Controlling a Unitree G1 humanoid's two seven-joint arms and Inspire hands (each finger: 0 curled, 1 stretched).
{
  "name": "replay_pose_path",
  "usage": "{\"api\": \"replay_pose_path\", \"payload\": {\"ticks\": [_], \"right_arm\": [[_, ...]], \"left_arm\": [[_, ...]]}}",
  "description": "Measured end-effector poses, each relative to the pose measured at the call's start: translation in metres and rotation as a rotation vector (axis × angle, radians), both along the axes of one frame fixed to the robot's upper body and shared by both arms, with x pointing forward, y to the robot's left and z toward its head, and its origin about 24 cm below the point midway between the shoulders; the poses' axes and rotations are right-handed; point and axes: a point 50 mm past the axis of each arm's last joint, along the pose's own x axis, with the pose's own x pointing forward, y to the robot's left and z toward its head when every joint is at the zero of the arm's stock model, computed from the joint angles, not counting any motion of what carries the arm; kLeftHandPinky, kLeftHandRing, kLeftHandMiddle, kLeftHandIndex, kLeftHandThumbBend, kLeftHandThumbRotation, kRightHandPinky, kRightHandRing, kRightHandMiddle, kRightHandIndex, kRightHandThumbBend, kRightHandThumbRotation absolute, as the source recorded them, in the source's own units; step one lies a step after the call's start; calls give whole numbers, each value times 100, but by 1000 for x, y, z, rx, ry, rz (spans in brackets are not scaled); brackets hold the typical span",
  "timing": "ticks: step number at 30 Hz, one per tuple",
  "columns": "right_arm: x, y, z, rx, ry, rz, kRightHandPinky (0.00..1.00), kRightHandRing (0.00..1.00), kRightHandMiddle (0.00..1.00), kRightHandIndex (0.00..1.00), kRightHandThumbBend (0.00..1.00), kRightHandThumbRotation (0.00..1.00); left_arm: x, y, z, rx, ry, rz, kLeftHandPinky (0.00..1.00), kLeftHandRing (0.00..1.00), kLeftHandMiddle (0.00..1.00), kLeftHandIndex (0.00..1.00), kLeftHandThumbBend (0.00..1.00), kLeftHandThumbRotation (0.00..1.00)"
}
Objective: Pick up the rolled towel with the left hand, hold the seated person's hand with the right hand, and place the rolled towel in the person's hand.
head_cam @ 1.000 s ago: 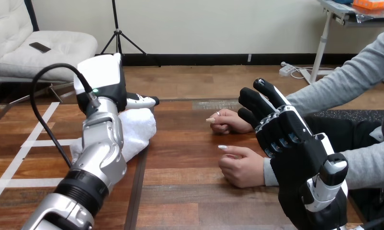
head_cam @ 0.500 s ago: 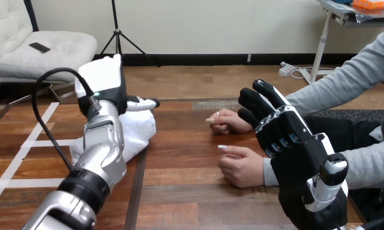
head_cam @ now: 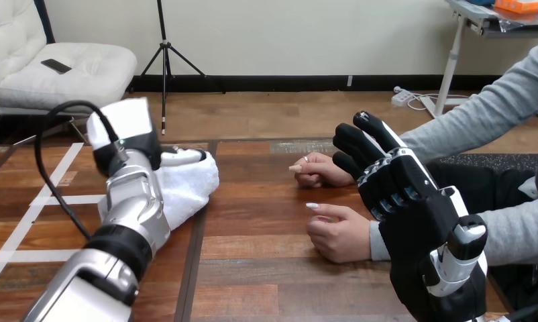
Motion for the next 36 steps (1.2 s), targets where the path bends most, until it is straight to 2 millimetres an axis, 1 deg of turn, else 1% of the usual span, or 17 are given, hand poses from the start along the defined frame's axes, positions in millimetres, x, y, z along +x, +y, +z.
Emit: {"api": "replay_pose_path", "payload": {"ticks": [12,16,22,28,36], "right_arm": [[0,0,0,2,0,3,92,93,89,91,100,100],[0,0,0,2,-1,5,92,93,89,91,100,100],[0,0,0,1,0,6,92,93,89,91,100,100],[0,0,0,1,0,6,92,93,89,91,100,100],[0,0,0,1,1,5,92,92,88,91,100,100]], "left_arm": [[-4,4,-15,-8,76,44,95,99,100,96,98,73],[-6,3,-19,-15,96,53,96,100,100,96,97,73],[-8,1,-24,-18,126,55,98,100,100,96,99,76],[-9,-1,-28,-34,149,55,99,100,100,97,100,76],[-11,-3,-32,-59,183,53,100,100,100,97,100,78]]}}
